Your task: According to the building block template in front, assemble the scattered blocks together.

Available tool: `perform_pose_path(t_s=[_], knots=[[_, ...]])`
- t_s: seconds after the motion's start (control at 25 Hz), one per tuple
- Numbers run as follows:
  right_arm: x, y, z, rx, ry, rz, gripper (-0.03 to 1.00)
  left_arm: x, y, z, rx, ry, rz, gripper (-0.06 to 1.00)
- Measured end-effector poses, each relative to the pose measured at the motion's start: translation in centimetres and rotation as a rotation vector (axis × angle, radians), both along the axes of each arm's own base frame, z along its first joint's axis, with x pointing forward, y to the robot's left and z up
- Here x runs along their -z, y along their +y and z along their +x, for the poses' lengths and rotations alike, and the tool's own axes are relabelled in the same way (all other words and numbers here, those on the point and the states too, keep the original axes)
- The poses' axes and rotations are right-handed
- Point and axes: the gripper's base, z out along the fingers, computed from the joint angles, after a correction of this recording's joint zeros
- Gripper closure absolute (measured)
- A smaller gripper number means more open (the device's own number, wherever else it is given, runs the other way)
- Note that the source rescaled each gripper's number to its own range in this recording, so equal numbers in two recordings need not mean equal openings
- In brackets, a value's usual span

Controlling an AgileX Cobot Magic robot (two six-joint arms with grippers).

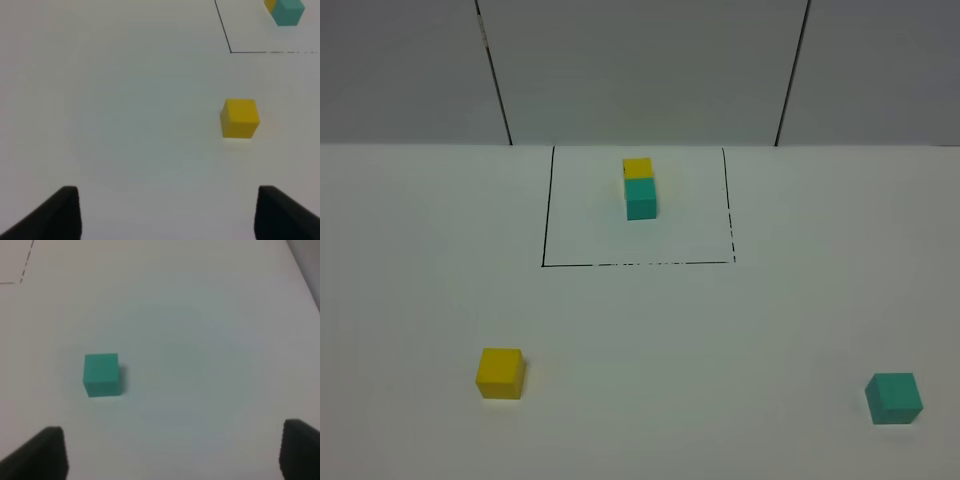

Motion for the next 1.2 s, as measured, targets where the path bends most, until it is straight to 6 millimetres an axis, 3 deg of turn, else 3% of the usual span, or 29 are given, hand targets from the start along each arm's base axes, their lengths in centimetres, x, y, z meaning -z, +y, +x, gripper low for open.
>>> perform_pose_path(t_s=[0.8, 0.96, 1.2], knots=[[0.0, 0.0, 0.0, 0.000, 0.000, 0.000, 0.26, 0.0, 0.0, 0.7, -0.042, 0.047, -0.059, 0.35], [0.0, 0.0, 0.0, 0.000, 0.000, 0.000, 0.26, -0.3, 0.3, 2.6, -0.074, 0.149, -0.059, 0.30], [0.0, 0.0, 0.0, 0.000, 0.000, 0.000, 0.26, -2.0, 0.2, 8.7, -0.087, 0.324, -0.093, 0.23]])
